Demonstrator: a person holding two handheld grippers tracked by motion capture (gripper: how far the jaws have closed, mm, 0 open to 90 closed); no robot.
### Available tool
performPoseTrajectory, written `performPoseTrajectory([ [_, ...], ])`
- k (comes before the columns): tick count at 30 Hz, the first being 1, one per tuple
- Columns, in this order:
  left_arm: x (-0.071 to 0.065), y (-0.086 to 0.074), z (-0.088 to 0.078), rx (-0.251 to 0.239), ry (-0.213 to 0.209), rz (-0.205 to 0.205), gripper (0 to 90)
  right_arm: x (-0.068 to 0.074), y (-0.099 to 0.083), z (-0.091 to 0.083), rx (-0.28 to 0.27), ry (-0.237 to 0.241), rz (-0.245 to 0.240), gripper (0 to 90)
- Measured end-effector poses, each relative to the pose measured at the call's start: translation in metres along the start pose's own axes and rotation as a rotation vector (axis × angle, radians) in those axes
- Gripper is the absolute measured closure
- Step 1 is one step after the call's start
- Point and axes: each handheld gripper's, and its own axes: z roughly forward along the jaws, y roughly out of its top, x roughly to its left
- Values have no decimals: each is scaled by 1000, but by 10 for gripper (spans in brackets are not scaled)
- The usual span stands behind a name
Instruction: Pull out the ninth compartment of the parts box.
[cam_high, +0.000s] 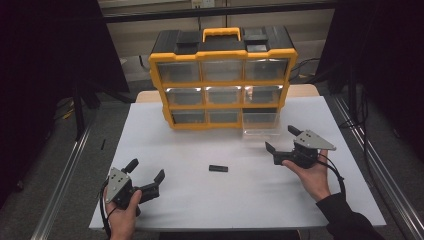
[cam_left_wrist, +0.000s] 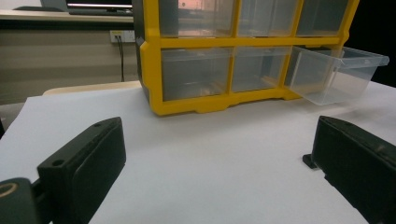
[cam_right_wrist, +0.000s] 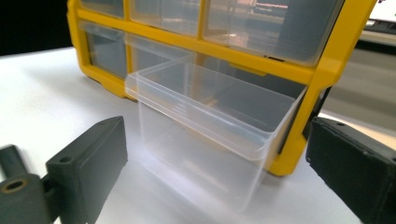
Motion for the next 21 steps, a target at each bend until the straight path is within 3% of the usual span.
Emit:
performPoseTrajectory([
  [9, 0, 0, -1, -3, -2, 2, 30, -5, -10, -18, -32, -24, 108, 23],
  [15, -1, 1, -3, -9, -5, 16, 30, -8, -12, -31, -48, -61, 135, 0],
  [21, 3, 0, -6, -11, -2, -1, 30, -9, -14, -45, -66, -110, 144, 10],
])
